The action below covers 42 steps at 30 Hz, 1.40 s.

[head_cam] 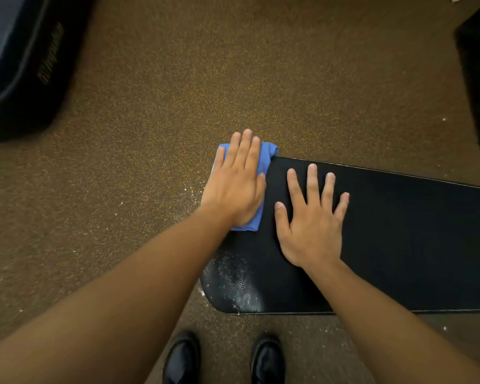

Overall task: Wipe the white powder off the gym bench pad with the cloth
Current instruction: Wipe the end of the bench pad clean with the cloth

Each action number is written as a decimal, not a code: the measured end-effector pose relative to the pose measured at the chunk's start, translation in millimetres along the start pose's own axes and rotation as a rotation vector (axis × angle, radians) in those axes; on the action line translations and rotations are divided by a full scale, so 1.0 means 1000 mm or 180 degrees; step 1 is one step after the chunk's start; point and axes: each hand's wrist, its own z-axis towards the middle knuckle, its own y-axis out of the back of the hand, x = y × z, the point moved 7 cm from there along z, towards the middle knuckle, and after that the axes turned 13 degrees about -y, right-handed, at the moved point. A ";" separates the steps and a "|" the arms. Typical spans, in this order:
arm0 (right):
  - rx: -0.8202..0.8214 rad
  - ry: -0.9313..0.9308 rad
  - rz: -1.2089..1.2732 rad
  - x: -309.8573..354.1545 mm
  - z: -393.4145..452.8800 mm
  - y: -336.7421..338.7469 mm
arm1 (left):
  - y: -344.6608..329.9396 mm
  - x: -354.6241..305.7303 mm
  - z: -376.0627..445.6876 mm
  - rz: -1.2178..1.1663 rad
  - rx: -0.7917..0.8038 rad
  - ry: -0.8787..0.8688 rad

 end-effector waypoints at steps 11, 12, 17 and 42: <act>0.0074 -0.0027 -0.0003 0.000 -0.001 0.000 | -0.010 -0.030 -0.040 0.0092 -0.0088 -0.0115; 0.0069 -0.0018 -0.0010 0.000 -0.001 0.000 | -0.006 -0.022 -0.022 0.0080 -0.0054 -0.0069; 0.0055 -0.0011 -0.0004 -0.001 0.000 -0.001 | 0.000 -0.005 -0.004 0.0060 -0.0044 0.0180; 0.0058 0.0007 -0.0043 0.001 -0.001 0.001 | -0.009 -0.027 -0.047 0.0054 -0.0025 -0.0079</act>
